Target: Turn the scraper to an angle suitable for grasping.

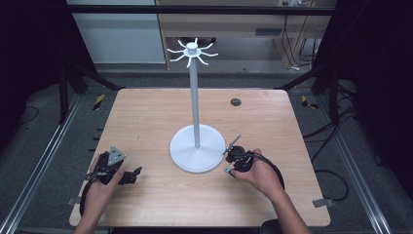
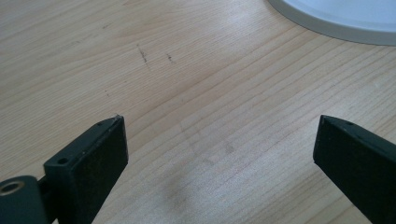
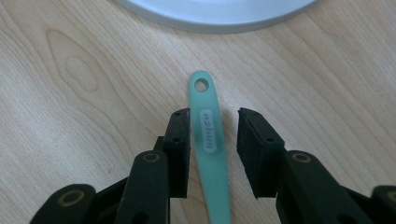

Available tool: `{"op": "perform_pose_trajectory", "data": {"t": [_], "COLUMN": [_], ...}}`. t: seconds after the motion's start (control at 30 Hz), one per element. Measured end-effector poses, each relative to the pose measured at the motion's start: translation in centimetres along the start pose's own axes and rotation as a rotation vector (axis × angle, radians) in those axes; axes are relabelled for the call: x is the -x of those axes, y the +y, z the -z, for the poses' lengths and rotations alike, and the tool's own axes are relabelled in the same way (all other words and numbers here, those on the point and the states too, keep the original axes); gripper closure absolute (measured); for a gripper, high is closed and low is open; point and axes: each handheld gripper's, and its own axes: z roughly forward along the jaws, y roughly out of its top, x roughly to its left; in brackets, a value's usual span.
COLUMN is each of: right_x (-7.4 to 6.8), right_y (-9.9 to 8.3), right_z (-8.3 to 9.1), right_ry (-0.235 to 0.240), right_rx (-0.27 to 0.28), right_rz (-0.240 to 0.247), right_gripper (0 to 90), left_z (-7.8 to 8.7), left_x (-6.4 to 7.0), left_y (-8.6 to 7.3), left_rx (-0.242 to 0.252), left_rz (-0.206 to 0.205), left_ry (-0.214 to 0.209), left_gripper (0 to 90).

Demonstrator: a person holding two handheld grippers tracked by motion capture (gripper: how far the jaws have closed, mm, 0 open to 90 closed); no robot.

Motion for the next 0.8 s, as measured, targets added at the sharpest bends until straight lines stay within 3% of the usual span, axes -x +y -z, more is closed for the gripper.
{"op": "perform_pose_trajectory", "data": {"t": [0.8], "right_x": [0.4], "right_y": [0.5], "right_z": [-1.2], "right_ry": [0.046], "right_rx": [-0.057], "right_rz": [0.017], "right_gripper": [73.3], "left_z": [0.1], "left_x": [0.2], "left_y": [0.0], "left_rx": [-0.003], "left_rz": [-0.007], "left_ry": [0.000], "left_gripper": [2.9]}}
